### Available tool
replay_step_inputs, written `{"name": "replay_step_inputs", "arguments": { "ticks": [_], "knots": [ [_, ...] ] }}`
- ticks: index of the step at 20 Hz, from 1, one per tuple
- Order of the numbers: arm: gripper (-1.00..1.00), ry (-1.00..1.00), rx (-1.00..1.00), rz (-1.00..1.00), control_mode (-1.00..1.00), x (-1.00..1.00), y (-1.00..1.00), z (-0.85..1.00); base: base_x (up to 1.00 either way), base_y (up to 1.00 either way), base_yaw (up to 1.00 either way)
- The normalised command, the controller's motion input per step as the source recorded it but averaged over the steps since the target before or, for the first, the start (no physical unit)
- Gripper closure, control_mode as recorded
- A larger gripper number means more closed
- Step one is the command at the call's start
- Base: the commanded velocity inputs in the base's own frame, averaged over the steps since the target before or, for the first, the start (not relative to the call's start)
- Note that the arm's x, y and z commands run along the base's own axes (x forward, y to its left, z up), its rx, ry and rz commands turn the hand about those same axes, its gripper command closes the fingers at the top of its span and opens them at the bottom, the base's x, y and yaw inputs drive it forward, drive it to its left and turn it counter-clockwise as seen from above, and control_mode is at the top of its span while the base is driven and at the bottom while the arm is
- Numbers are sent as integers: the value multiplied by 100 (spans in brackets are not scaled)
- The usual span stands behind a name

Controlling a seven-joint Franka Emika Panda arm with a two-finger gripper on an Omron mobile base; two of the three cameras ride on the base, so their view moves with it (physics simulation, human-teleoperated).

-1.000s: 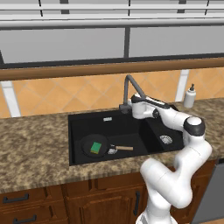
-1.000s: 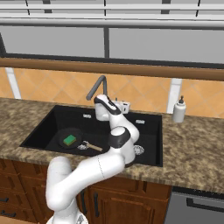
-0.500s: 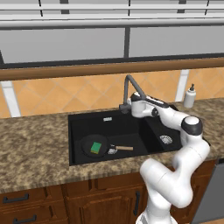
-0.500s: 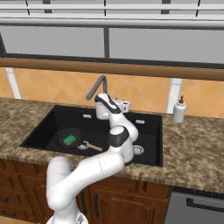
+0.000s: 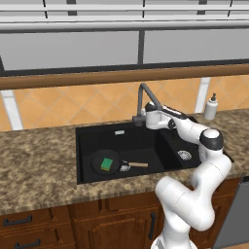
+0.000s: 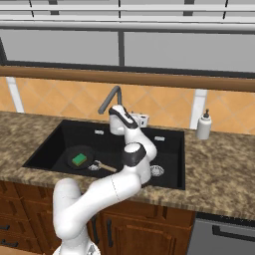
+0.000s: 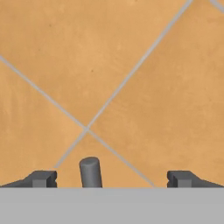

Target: Pick the pan and sponge and place them into the sink. Then turn on the water.

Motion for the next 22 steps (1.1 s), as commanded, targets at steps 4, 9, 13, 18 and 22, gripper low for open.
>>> {"name": "replay_step_inputs", "arguments": {
  "ticks": [4, 9, 13, 18, 22],
  "knots": [
    [-100, 0, 0, 0, -100, 0, -31, 0, 0, 0, 0],
    [-100, 0, 0, 0, -100, 0, -30, 0, 0, 0, 0],
    [-100, 0, 0, 0, -100, 0, -31, 0, 0, 0, 0],
    [-100, 0, 0, 0, -100, 0, -52, 0, 0, 0, 0],
    [-100, 0, 0, 0, -100, 0, -79, 0, 0, 0, 0]
  ]
}}
